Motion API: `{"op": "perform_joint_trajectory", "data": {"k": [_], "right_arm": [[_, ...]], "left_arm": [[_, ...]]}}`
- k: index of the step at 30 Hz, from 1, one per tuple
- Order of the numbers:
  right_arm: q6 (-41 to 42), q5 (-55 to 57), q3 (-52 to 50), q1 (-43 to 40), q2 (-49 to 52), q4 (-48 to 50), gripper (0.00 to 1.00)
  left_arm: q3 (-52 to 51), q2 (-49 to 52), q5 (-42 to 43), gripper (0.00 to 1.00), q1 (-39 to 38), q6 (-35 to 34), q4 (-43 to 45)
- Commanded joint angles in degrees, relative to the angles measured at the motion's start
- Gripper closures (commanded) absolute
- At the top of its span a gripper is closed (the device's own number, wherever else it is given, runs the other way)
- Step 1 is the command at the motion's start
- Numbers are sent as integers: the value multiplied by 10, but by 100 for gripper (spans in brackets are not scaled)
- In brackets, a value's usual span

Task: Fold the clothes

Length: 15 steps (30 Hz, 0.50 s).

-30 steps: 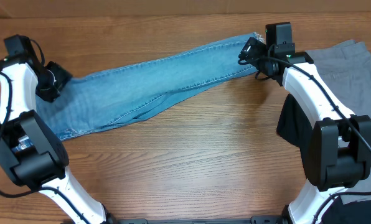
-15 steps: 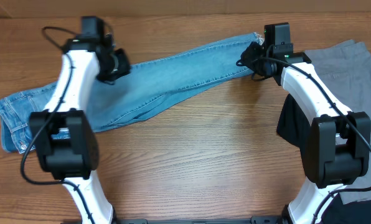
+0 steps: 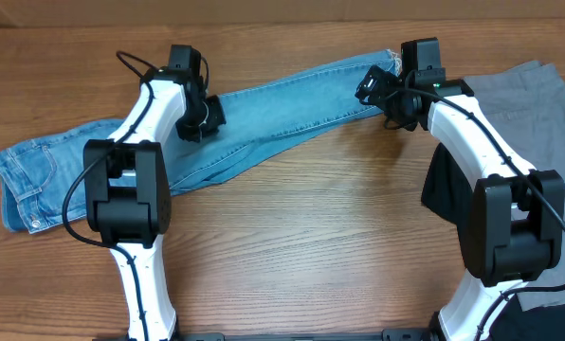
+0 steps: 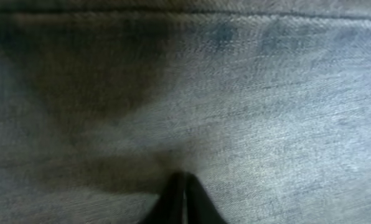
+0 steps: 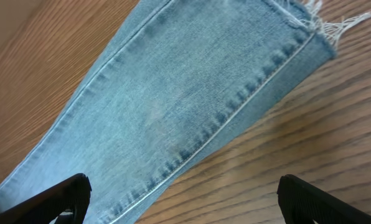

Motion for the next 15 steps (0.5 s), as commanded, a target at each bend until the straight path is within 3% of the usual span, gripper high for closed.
{"op": "perform_joint_trajectory", "data": {"k": [1, 15], "right_arm": [[0, 29, 12, 2, 6, 0, 0], [0, 26, 12, 2, 32, -12, 0]], "left_arm": [[-3, 19, 7, 96, -2, 3, -32], [1, -70, 15, 95, -20, 41, -111]]}}
